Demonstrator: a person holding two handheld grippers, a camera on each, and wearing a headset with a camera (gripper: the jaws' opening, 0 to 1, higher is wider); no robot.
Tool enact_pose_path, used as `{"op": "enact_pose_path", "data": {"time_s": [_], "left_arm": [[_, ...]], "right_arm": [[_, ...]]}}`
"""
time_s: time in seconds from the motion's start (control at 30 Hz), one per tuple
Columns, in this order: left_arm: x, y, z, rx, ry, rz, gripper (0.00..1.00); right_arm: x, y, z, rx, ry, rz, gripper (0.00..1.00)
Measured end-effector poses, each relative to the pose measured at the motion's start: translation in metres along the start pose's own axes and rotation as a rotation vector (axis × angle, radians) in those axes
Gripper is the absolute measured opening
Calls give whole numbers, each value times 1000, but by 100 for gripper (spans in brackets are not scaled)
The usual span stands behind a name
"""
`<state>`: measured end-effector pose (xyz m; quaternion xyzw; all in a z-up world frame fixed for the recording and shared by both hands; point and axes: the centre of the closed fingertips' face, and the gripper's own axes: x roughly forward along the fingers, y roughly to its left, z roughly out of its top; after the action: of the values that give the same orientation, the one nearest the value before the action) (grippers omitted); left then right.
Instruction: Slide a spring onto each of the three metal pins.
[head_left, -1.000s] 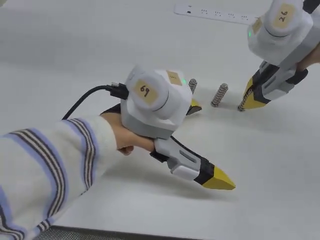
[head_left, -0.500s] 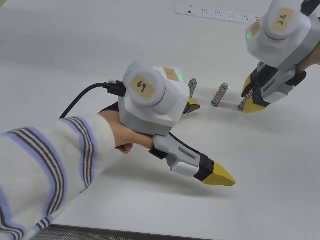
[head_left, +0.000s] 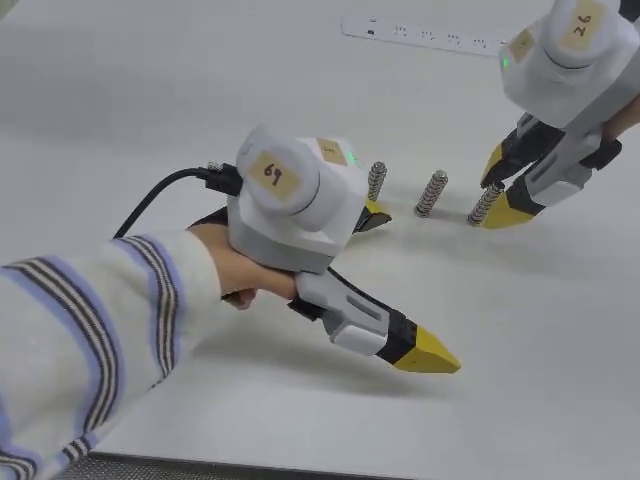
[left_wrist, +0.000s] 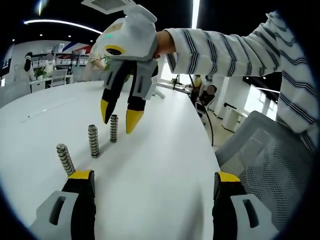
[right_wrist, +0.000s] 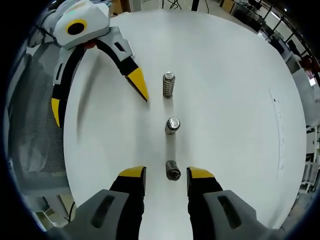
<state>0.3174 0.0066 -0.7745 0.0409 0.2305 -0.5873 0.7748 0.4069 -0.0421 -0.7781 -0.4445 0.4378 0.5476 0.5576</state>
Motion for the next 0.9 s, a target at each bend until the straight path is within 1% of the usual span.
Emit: {"op": "enact_pose_path", "data": {"time_s": [0.13,0.17,0.23,0.3,0.4,0.67,0.7,0.73,0.77,0.8,0.9], "left_arm": [[-2,0,-1,2,6,2,96],[-3,0,0,11,0,4,95],[-4,0,2,-2,-4,3,95],[-4,0,2,-3,-1,3,97],[-7,1,1,0,3,7,96],[-18,7,1,-12,8,26,96],[-19,8,1,-14,8,27,97],[-21,9,1,-16,7,32,97],[-23,10,1,-15,7,40,97],[-24,11,0,-12,8,44,97],[-29,14,-2,-16,20,53,97]], "right_arm": [[-8,3,0,19,-13,0,31],[-9,3,0,48,-33,2,31],[-11,2,7,78,-82,3,32],[-13,1,10,89,-107,0,33],[-18,0,12,98,-131,-15,37],[-26,7,14,151,-207,-45,46],[-27,7,14,165,-222,-58,47],[-29,7,14,190,-249,-76,48],[-29,7,15,204,-271,-84,48],[-30,8,15,231,-304,-92,49],[-31,13,10,276,-338,-112,51]]}}
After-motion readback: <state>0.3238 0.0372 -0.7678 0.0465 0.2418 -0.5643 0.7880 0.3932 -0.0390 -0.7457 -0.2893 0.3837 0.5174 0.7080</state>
